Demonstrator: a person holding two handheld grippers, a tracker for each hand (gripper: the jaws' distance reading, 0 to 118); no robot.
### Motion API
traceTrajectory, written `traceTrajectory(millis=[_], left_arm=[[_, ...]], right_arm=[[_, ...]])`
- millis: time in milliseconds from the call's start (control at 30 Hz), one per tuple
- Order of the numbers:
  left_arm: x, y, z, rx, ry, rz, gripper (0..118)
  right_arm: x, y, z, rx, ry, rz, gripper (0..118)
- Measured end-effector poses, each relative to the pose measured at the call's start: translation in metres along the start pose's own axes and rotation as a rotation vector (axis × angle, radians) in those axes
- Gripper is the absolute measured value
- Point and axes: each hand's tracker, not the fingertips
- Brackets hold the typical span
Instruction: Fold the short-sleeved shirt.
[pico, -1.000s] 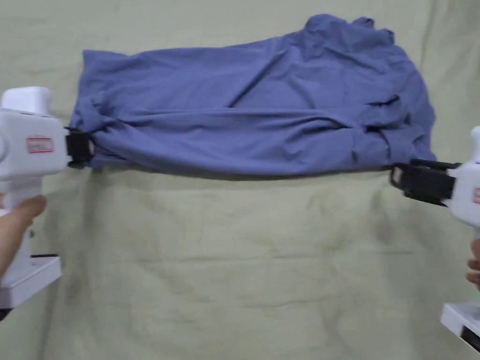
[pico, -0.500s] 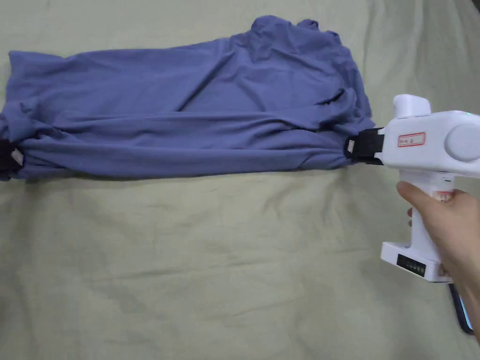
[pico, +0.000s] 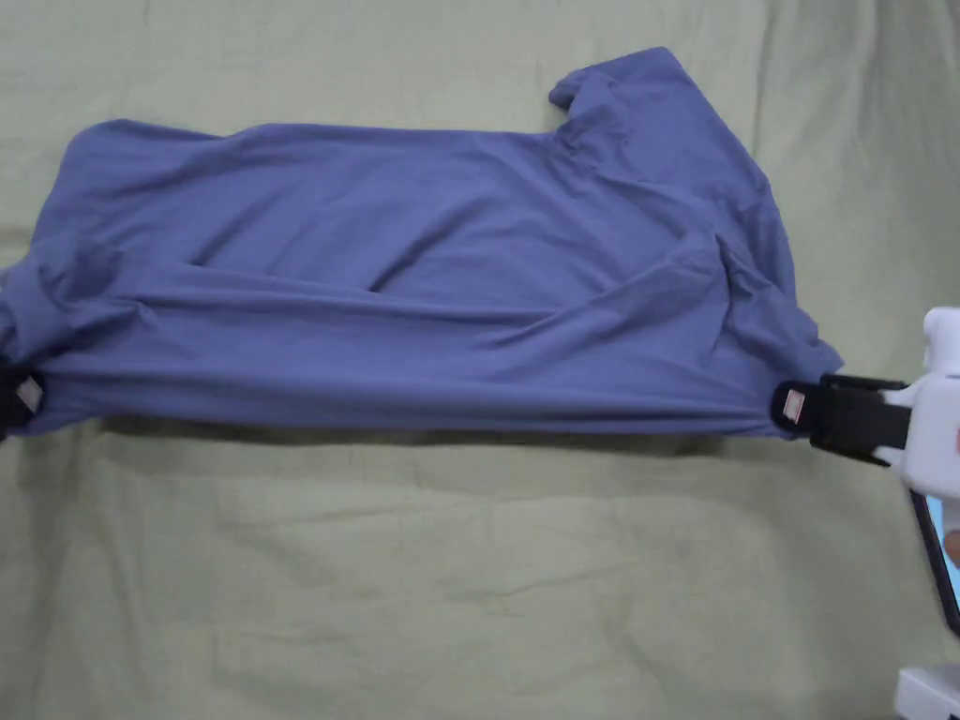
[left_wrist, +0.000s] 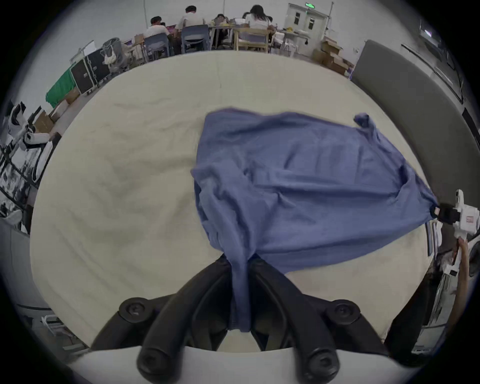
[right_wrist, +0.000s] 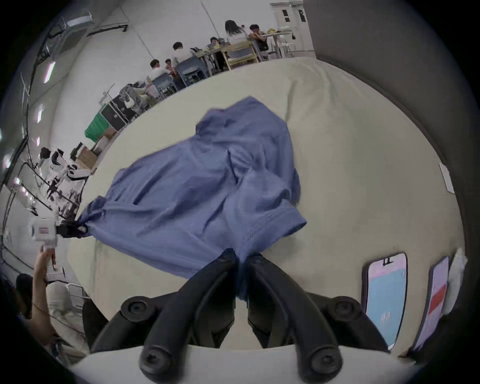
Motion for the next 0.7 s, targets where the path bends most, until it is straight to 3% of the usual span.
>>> traceTrajectory(millis=[133, 267, 300, 367, 400, 467, 567, 600, 633, 667, 700], left_arm=[[0.004, -0.018, -0.017, -0.077, -0.001, 0.033, 5], [-0.006, -0.016, -0.017, -0.045, -0.056, 0.157, 6], [-0.009, -0.017, -0.014, -0.051, -0.022, 0.16, 22], [-0.011, -0.025, 0.0, -0.051, 0.031, 0.145, 70], [-0.012, -0.029, 0.012, -0.012, 0.05, 0.143, 82], [-0.01, -0.037, 0.042, 0.048, 0.077, 0.155, 82], [0.01, -0.053, 0.106, 0.288, -0.003, 0.109, 82], [0.016, -0.058, 0.122, 0.349, -0.019, 0.147, 81], [0.023, -0.066, 0.139, 0.419, -0.021, 0.188, 74], [0.031, -0.072, 0.151, 0.488, -0.026, 0.207, 44], [0.038, -0.072, 0.158, 0.505, -0.027, 0.206, 0]], right_arm=[[0.004, -0.014, -0.015, -0.053, -0.013, -0.003, 7], [0.005, -0.007, -0.023, -0.073, -0.006, -0.02, 8], [0.0, -0.005, -0.02, -0.087, -0.063, 0.018, 26], [-0.009, -0.005, -0.009, -0.062, -0.087, 0.1, 94], [-0.014, -0.003, 0.002, -0.035, -0.081, 0.103, 110], [-0.023, 0.004, 0.021, -0.023, -0.079, 0.092, 110], [-0.05, 0.011, 0.055, 0.1, -0.087, 0.159, 110], [-0.058, 0.012, 0.065, 0.141, -0.081, 0.18, 102], [-0.068, 0.01, 0.075, 0.188, -0.059, 0.212, 80], [-0.078, 0.008, 0.081, 0.22, -0.048, 0.218, 35], [-0.084, 0.004, 0.085, 0.263, -0.079, 0.204, 2]])
